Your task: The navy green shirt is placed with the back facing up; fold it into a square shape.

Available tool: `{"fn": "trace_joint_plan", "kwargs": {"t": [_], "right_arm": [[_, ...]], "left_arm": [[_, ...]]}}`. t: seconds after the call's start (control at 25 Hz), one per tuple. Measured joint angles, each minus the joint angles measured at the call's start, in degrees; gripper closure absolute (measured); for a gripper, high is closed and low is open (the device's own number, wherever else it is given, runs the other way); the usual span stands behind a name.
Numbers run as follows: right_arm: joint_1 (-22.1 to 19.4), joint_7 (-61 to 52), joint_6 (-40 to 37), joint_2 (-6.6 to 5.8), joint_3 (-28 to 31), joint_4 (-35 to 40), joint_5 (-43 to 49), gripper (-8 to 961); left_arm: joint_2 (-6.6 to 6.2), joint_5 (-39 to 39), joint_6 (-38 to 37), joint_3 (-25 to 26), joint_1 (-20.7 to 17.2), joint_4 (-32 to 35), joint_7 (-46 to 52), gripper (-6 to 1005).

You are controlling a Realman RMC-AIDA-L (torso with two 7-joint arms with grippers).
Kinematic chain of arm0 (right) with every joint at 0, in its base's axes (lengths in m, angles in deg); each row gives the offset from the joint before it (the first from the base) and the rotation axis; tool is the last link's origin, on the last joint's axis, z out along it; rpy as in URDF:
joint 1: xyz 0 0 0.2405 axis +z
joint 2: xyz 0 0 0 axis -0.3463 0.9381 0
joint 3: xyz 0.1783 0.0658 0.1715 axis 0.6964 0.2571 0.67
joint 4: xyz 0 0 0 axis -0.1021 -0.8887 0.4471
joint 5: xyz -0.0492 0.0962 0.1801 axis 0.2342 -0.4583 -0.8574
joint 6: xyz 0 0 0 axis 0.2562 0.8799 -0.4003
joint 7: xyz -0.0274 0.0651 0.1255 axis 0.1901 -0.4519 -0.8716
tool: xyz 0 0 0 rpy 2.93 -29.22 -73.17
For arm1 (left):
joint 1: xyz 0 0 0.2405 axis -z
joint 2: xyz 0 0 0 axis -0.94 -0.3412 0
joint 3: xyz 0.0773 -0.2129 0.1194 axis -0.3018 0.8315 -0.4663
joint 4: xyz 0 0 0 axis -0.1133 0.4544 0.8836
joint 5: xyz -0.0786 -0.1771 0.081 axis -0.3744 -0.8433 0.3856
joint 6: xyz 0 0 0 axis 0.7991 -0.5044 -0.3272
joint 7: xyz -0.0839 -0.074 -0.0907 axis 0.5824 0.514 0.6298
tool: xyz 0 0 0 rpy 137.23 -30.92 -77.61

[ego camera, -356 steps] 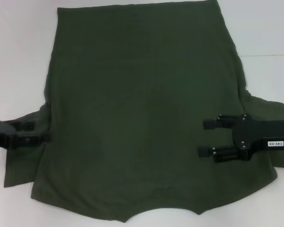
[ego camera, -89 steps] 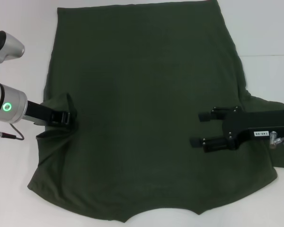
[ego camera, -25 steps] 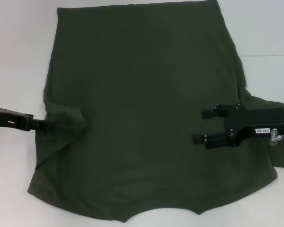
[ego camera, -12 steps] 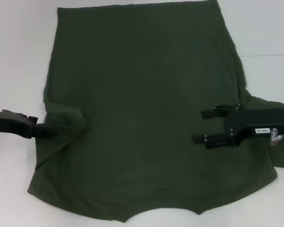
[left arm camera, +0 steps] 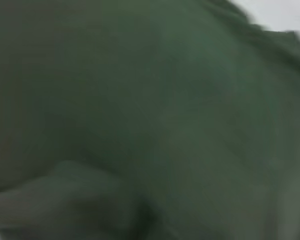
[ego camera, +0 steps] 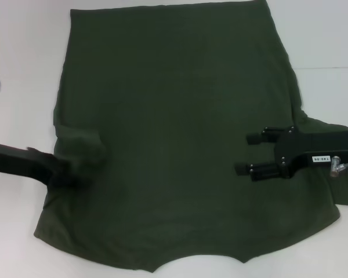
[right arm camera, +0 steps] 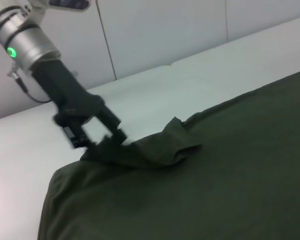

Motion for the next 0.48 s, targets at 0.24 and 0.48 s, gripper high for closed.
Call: {"fn": "trace_joint_plan", "kwargs": {"t": [0.24, 0.48], "right_arm": [[0.18, -0.08, 0.23, 0.0, 0.0, 0.03, 0.0, 13], [0.28, -0.13, 0.37, 0.12, 0.02, 0.03, 0.0, 13]], "left_arm": [[0.32, -0.97, -10.32, 0.97, 2.31, 0.7, 0.35, 153], [0.4, -6.1, -9.06, 8.95, 1.04, 3.59, -0.25, 153]]}}
